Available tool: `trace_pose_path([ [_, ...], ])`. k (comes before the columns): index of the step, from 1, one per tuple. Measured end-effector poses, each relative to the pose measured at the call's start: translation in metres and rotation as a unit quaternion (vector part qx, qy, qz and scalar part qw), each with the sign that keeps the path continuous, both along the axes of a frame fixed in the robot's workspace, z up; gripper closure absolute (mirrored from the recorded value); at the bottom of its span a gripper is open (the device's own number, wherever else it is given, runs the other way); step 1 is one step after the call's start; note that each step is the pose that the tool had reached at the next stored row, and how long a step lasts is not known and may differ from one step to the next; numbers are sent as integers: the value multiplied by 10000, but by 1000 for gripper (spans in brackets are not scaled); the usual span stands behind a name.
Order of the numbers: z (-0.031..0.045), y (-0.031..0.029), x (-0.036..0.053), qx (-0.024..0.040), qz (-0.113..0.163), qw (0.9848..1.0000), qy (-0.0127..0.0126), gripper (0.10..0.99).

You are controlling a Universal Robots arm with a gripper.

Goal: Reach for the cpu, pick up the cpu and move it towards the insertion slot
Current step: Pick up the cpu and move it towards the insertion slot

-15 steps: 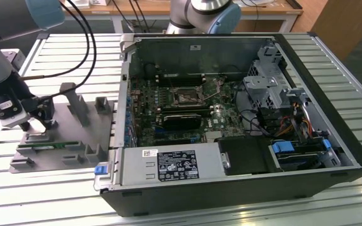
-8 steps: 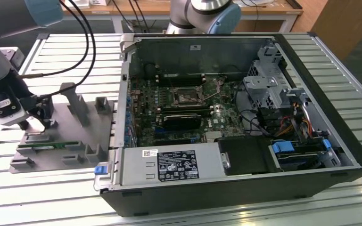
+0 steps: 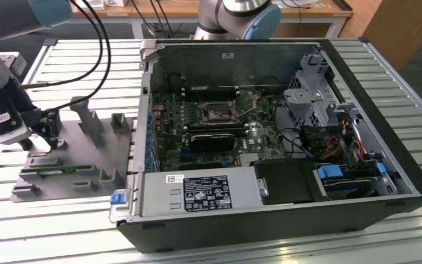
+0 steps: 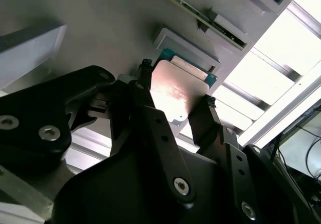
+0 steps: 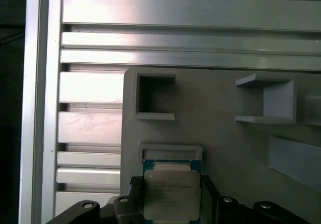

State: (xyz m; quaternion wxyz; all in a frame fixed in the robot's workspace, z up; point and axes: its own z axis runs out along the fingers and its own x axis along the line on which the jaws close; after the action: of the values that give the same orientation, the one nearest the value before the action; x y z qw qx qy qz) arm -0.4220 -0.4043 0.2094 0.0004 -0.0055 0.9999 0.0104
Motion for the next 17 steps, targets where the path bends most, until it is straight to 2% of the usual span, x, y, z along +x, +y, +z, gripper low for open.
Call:
trace_pose_path([
  [17,102,1,0,0,0,10000,0,545],
])
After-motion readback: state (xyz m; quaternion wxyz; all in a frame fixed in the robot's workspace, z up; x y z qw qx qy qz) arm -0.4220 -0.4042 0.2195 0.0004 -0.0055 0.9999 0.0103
